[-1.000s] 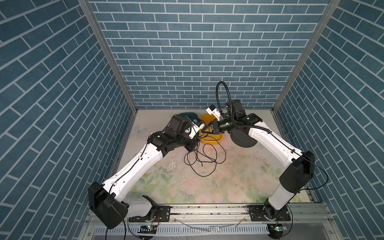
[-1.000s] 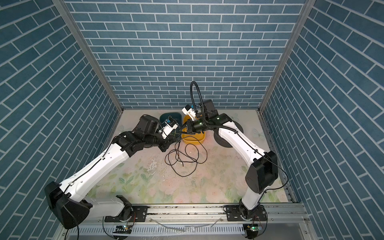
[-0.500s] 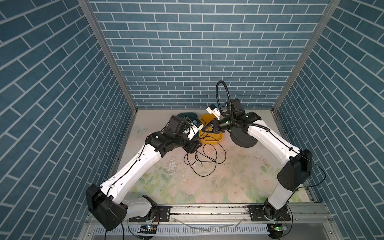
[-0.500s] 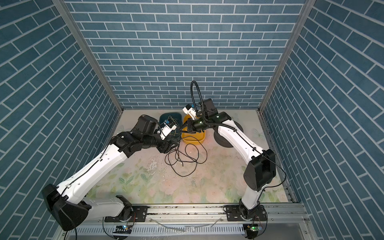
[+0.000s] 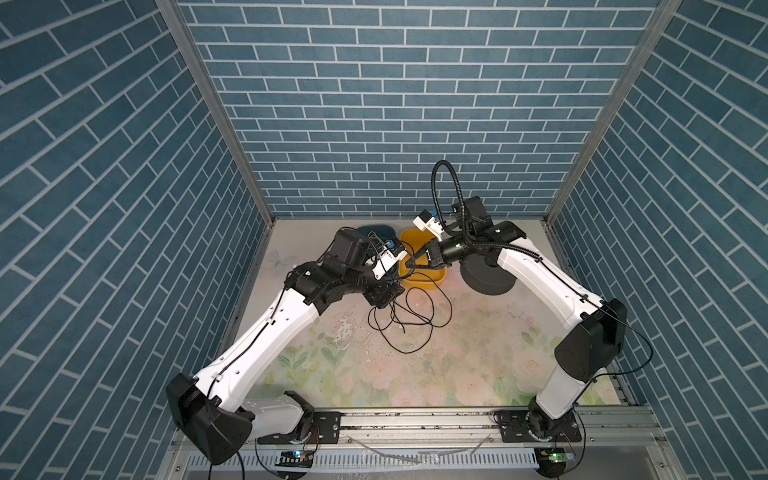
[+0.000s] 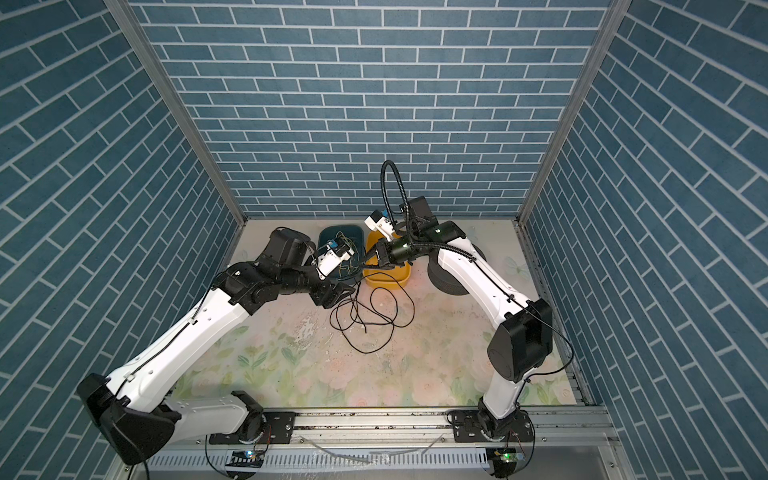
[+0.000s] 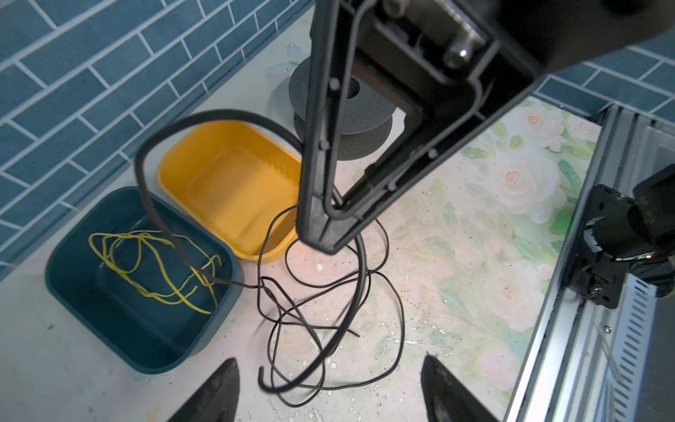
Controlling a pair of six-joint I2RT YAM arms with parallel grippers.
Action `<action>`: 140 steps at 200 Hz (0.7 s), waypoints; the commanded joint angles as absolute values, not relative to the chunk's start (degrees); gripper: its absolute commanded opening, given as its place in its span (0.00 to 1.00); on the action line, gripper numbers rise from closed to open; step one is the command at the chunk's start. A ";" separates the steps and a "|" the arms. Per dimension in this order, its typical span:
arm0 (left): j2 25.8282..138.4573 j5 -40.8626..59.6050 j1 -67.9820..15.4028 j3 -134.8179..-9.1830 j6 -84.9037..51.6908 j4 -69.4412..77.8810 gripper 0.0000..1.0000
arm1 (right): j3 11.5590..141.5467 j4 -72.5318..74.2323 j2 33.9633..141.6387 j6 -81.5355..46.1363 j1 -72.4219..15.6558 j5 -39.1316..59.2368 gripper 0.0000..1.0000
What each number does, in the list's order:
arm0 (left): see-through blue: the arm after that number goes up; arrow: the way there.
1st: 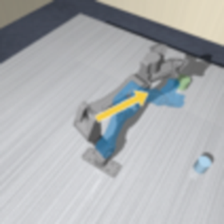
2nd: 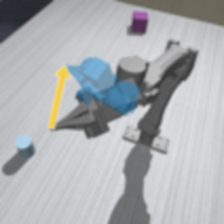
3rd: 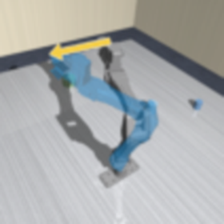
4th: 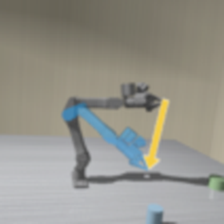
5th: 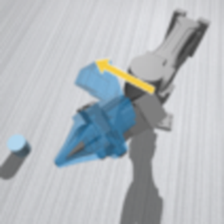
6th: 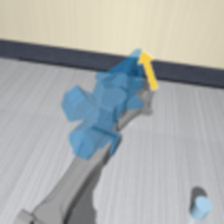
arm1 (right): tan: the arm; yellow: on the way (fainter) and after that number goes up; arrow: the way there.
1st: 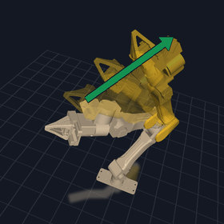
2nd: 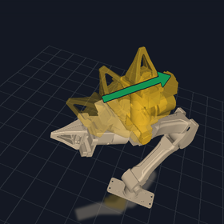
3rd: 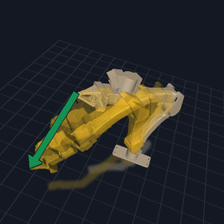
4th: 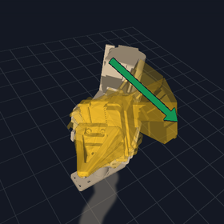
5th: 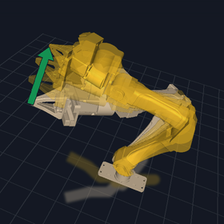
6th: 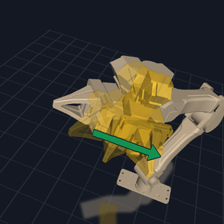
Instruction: Wrap the cables
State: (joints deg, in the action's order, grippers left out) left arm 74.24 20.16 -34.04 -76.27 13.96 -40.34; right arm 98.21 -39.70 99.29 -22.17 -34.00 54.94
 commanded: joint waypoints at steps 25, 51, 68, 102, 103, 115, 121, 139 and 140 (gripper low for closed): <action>78.56 23.52 -34.19 -77.46 12.39 -37.10 0.66 | 98.72 -33.17 98.27 -24.91 -33.84 59.41 0.00; 79.12 21.68 -34.21 -77.26 10.44 -36.15 0.46 | 98.62 -32.98 98.66 -25.14 -33.77 58.50 0.00; 78.19 19.95 -34.19 -75.89 9.79 -34.49 0.27 | 98.53 -33.34 99.03 -25.22 -33.83 56.12 0.00; 75.51 17.72 -33.44 -74.40 6.88 -32.44 0.00 | 96.95 -30.88 99.18 -26.51 -33.84 51.70 0.06; 75.50 17.78 -33.33 -74.46 6.74 -32.57 0.00 | 96.82 -30.73 99.12 -26.57 -33.84 51.52 0.07; 75.89 19.07 -31.95 -75.53 5.43 -34.35 0.00 | 95.56 -29.13 98.49 -27.09 -33.84 49.94 0.18; 76.01 19.44 -31.23 -75.99 4.39 -35.39 0.00 | 94.76 -28.10 98.01 -27.31 -33.83 48.91 0.27; 75.96 19.99 -28.96 -76.77 1.91 -37.27 0.00 | 91.67 -26.52 95.90 -26.71 -33.95 43.51 0.45; 75.95 19.97 -28.85 -76.84 1.75 -37.31 0.00 | 91.50 -26.49 95.76 -26.58 -33.94 43.20 0.46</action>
